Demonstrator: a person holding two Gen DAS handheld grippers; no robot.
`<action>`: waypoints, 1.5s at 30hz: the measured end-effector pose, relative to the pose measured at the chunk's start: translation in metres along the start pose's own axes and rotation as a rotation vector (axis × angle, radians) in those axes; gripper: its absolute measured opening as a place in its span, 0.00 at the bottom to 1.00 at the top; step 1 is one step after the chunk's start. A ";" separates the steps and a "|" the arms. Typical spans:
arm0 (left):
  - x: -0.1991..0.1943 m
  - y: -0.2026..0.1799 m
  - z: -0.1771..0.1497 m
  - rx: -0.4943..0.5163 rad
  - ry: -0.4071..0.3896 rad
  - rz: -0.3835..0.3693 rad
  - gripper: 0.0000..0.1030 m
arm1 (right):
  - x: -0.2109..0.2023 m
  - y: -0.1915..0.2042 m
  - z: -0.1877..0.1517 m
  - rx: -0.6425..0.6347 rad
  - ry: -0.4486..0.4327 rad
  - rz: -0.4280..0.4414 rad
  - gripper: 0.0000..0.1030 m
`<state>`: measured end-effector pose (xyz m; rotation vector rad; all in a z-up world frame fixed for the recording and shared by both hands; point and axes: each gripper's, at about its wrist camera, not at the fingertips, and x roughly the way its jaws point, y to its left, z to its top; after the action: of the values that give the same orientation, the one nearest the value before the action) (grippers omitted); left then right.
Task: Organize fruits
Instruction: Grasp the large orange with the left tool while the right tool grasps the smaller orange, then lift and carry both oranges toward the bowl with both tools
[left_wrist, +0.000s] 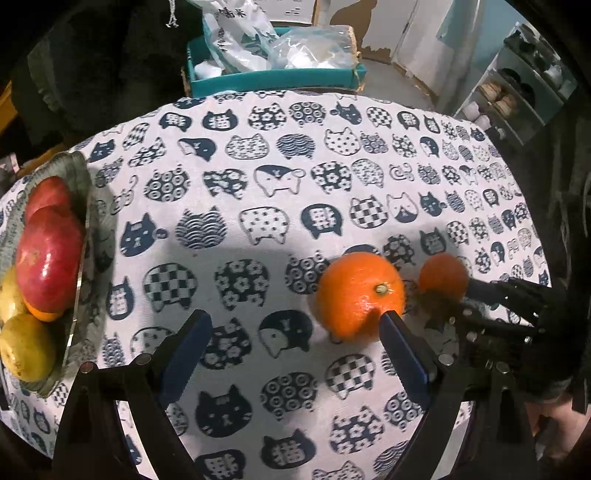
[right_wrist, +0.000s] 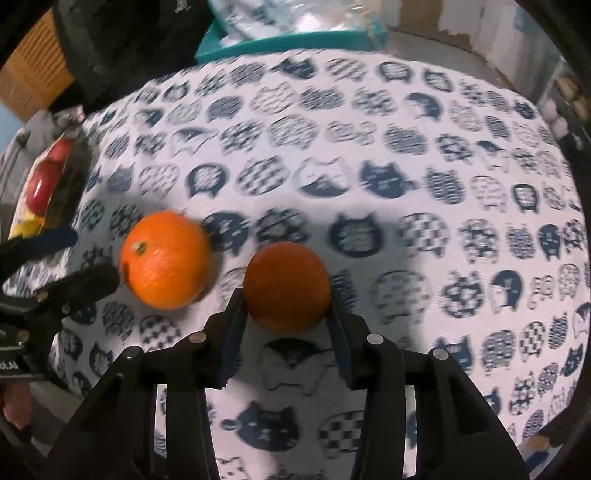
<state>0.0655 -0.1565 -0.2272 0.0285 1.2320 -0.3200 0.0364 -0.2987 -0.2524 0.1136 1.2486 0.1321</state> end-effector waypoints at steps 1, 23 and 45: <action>0.001 -0.003 0.001 0.001 -0.001 -0.005 0.90 | -0.002 -0.006 0.002 0.011 -0.008 -0.006 0.41; 0.046 -0.040 0.013 0.030 0.070 -0.033 0.82 | 0.005 -0.058 0.004 0.107 0.006 -0.006 0.43; 0.048 -0.039 0.011 0.054 0.072 -0.045 0.61 | 0.010 -0.060 0.013 0.113 -0.018 -0.021 0.42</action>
<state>0.0794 -0.2066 -0.2624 0.0586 1.2964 -0.3944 0.0542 -0.3567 -0.2675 0.1995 1.2385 0.0421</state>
